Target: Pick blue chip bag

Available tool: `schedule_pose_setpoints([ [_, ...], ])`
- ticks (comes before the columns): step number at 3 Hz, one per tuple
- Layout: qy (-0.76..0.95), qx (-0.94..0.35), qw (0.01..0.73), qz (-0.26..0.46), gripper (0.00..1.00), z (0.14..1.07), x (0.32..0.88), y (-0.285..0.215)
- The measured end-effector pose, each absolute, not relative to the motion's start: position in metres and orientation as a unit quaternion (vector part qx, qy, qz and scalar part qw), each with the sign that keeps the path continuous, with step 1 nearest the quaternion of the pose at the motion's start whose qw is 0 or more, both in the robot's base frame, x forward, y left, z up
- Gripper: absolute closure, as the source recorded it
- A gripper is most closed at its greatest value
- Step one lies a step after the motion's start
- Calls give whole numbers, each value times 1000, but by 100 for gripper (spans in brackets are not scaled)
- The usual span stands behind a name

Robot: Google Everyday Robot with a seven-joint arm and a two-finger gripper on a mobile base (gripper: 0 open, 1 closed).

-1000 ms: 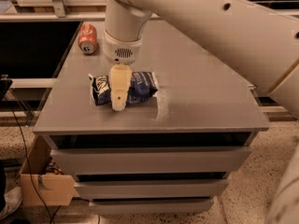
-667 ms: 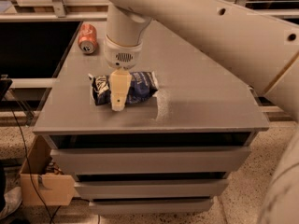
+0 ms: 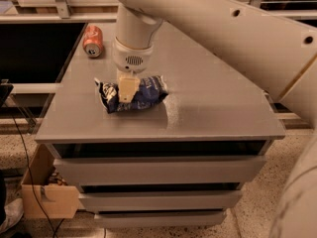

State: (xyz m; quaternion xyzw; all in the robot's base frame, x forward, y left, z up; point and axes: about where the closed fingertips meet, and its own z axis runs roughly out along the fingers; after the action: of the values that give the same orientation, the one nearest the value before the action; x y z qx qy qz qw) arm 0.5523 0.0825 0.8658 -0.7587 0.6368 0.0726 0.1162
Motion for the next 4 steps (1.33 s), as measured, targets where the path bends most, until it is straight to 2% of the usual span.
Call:
schedule_pose_setpoints([
  [1, 637, -758, 130, 57, 87, 885, 561, 72],
  [2, 641, -750, 157, 32, 100, 919, 573, 53],
  [4, 645, -740, 191, 11, 100, 964, 586, 33],
])
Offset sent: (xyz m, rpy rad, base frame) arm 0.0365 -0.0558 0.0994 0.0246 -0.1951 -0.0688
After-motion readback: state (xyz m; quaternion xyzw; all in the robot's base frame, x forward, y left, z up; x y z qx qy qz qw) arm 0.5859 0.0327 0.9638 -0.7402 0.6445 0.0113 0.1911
